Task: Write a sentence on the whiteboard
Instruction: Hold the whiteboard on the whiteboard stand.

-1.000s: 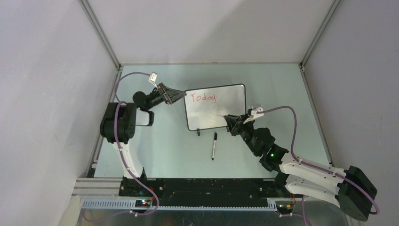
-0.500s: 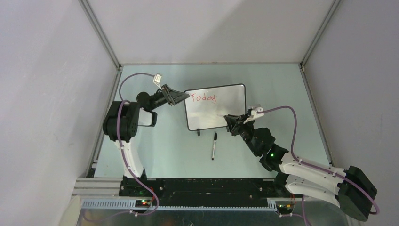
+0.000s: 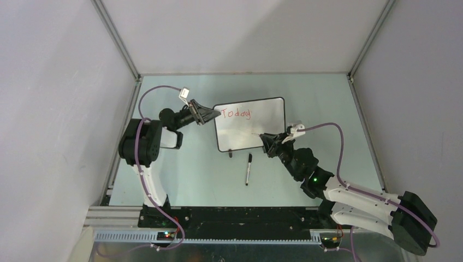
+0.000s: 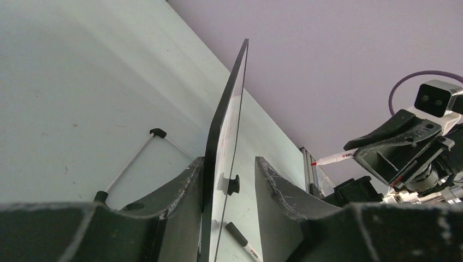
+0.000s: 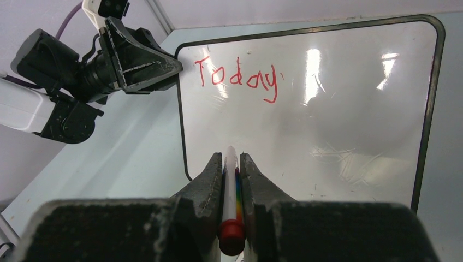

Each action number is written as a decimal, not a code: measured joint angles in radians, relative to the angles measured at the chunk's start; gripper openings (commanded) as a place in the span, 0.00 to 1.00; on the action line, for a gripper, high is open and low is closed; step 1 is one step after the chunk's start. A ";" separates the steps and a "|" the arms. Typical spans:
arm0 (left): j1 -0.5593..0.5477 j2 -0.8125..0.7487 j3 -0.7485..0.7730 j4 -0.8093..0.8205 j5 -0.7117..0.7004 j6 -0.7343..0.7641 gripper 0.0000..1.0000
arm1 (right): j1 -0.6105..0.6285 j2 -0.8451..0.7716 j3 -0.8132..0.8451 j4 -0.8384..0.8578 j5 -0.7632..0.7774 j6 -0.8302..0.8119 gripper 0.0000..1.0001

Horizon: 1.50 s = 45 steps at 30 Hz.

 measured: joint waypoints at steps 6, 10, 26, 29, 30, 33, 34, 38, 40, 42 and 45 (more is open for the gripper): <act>0.000 0.000 0.000 0.000 0.004 0.023 0.39 | 0.026 0.062 0.006 0.015 0.021 -0.028 0.00; 0.000 0.000 0.000 0.000 0.008 0.043 0.43 | 0.046 0.121 0.024 0.042 0.036 -0.067 0.00; 0.000 0.000 0.021 -0.002 0.033 0.092 0.16 | 0.079 0.373 0.129 0.286 0.007 -0.304 0.00; 0.000 0.000 0.021 -0.002 0.033 0.093 0.14 | 0.080 0.388 0.173 0.312 -0.025 -0.376 0.00; 0.000 0.000 0.021 -0.001 0.033 0.093 0.10 | 0.081 0.392 0.178 0.323 -0.032 -0.394 0.00; 0.000 0.000 0.021 -0.002 0.033 0.093 0.01 | 0.085 0.412 0.180 0.339 -0.047 -0.431 0.00; 0.000 0.000 0.021 -0.002 0.034 0.092 0.00 | 0.087 0.420 0.180 0.342 -0.048 -0.441 0.00; 0.000 0.000 0.021 -0.002 0.033 0.092 0.00 | 0.109 0.468 0.180 0.362 -0.039 -0.488 0.00; 0.000 0.000 0.021 -0.002 0.033 0.092 0.00 | 0.127 0.488 0.180 0.377 -0.029 -0.509 0.00; 0.000 0.002 0.021 -0.002 0.033 0.092 0.00 | 0.138 0.501 0.180 0.398 -0.019 -0.526 0.00; 0.000 0.008 0.022 -0.001 0.033 0.092 0.00 | 0.147 0.519 0.180 0.432 -0.006 -0.543 0.00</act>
